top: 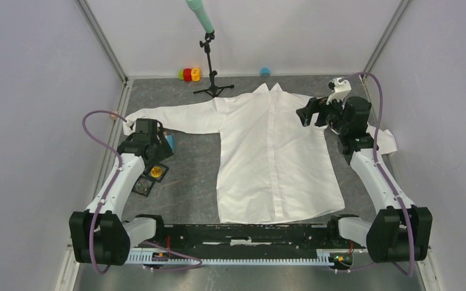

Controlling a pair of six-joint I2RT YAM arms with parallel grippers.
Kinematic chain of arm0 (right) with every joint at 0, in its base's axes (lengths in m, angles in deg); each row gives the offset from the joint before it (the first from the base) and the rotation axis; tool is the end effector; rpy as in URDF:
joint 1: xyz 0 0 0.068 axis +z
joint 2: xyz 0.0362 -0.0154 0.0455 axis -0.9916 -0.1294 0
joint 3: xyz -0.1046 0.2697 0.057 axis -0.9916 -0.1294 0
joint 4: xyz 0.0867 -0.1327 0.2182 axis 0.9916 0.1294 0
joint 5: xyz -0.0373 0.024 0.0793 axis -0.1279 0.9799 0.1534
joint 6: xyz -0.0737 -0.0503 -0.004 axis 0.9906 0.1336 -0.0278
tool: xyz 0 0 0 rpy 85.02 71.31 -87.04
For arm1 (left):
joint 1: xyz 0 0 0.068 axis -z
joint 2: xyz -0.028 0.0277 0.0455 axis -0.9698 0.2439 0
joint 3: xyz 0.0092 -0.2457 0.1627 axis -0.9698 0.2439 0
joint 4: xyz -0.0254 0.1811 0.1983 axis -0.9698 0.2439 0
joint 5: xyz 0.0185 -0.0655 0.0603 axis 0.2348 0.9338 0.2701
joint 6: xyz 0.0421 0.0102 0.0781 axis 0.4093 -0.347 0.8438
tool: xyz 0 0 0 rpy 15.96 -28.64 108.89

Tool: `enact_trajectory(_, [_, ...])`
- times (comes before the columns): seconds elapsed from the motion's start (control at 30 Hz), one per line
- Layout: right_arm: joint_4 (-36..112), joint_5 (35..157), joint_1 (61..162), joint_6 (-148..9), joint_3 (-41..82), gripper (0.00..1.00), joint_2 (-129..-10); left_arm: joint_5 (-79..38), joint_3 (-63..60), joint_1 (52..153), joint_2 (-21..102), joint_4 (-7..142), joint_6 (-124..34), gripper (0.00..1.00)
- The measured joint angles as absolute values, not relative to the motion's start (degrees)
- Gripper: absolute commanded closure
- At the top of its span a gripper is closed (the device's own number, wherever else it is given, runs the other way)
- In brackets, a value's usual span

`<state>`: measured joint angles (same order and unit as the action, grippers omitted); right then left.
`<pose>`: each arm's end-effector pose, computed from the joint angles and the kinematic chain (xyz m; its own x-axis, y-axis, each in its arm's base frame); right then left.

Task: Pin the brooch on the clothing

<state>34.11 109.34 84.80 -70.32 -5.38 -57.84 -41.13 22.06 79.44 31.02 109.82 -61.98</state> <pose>0.3189 0.0409 0.3112 -0.3267 0.1137 -0.9383 -0.3385 0.9128 0.2285 0.2447 0.0018 0.2306 -0.7080 -0.4293 -0.5607 -0.4538 0.8849 -0.1045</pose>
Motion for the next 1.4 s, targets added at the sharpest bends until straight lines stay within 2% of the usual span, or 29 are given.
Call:
enact_trajectory(0.13, [33.80,111.39,84.80,-71.52,-6.29,0.06,-54.49,-43.90,24.62,79.44,31.05,109.62,-62.55,0.26])
enact_trajectory(0.33, [33.93,112.38,84.80,-72.11,-7.21,0.07,-53.82,-45.78,29.10,79.00,31.77,108.84,-64.98,0.35])
enact_trajectory(0.5, [34.28,112.77,84.80,-72.33,-7.54,0.06,-53.16,-45.54,29.62,77.49,34.59,106.65,-65.55,0.36])
enact_trajectory(0.77, [35.18,112.97,84.80,-72.33,-7.54,0.06,-51.04,-43.73,29.62,73.01,38.63,103.98,-65.50,0.36])
enact_trajectory(1.4, [36.51,112.75,84.80,-71.74,-7.65,0.06,-49.29,-43.09,29.58,71.09,42.87,103.28,-65.44,0.35])
